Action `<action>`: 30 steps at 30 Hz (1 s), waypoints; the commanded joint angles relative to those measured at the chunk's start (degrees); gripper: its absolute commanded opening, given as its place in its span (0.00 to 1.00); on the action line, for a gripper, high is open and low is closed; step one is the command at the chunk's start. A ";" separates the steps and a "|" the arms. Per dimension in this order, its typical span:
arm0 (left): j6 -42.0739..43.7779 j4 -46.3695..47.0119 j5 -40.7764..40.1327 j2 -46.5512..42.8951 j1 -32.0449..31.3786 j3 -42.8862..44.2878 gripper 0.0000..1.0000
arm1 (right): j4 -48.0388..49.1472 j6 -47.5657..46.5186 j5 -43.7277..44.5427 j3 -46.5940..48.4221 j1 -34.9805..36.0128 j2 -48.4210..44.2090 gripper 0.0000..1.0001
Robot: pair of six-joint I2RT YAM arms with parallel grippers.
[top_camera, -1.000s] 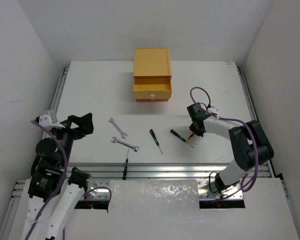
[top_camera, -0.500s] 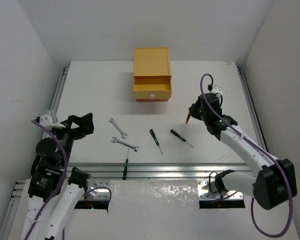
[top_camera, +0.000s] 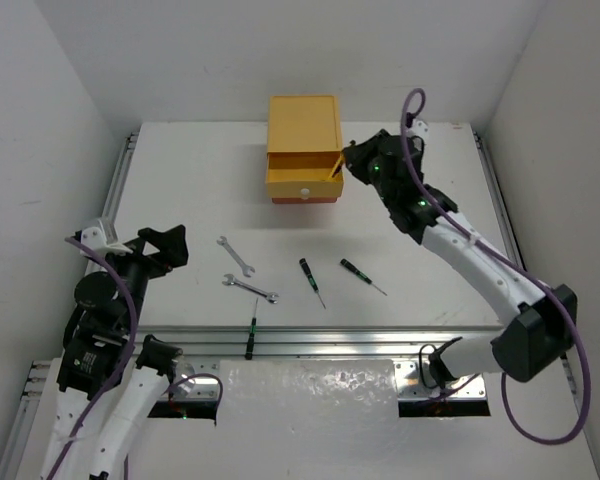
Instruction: Sort the tools into containers
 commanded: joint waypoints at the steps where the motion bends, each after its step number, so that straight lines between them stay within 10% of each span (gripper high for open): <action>1: 0.27 1.81 0.35 2.08 -0.36 0.24 1.00 | -3.41 6.02 10.34 11.04 4.22 8.01 0.09; 18: 0.71 2.34 1.75 0.85 -0.36 0.06 1.00 | -14.85 11.04 13.17 29.90 6.86 26.94 0.21; 26: 0.62 2.34 1.67 0.76 -0.45 -0.03 1.00 | -10.90 7.36 9.74 28.05 7.04 23.52 0.53; 30: 0.62 2.25 1.58 0.68 -0.36 0.06 1.00 | -7.75 -0.72 5.98 25.52 7.04 17.39 0.47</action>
